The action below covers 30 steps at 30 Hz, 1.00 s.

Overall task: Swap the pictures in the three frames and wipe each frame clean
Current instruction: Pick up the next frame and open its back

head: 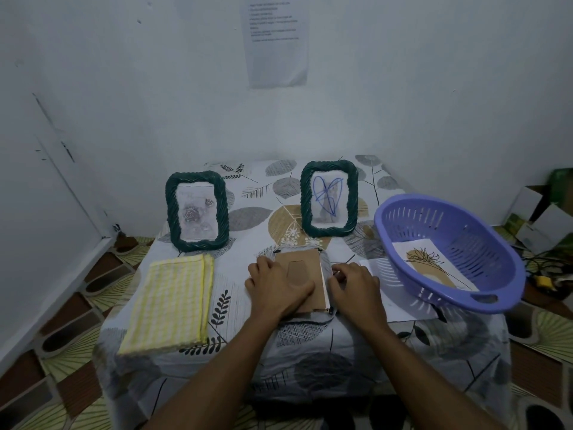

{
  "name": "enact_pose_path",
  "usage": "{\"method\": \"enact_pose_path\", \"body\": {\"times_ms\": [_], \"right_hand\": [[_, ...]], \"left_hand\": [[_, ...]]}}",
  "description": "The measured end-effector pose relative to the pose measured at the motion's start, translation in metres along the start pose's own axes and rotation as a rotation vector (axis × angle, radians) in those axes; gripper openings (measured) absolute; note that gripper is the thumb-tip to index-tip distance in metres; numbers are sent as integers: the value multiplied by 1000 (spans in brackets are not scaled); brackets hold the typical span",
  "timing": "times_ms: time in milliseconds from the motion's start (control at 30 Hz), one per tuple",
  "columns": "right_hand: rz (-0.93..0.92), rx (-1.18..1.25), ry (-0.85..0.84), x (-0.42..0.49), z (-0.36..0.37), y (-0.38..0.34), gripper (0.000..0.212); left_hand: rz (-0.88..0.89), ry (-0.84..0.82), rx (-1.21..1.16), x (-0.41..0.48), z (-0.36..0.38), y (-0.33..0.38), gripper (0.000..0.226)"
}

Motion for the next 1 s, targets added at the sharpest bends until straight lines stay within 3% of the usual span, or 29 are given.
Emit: {"method": "enact_pose_path", "body": {"times_ms": [100, 533, 700, 867, 1000], "right_hand": [[4, 0, 4, 0, 0, 0, 25], [-68, -106, -59, 0, 6, -4, 30], [-55, -57, -40, 0, 5, -3, 30], [-44, -60, -40, 0, 6, -1, 31], [-38, -63, -48, 1, 7, -1, 31]], "left_hand": [[0, 10, -111, -1, -4, -2, 58], [-82, 124, -431, 3, -33, -13, 46], [-117, 203, -234, 17, -61, -44, 56], [-221, 140, 52, 21, -56, -88, 74], [-203, 152, 153, 21, -51, -92, 82]]}}
Point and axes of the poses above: each hand's wrist, its own x-axis towards the middle knuckle, its own z-axis out of the palm, y = z × x, the point moved 8 cm from there along x, towards the middle knuckle, and after that the axes turned 1 degree about -x, right-handed, at the moved point
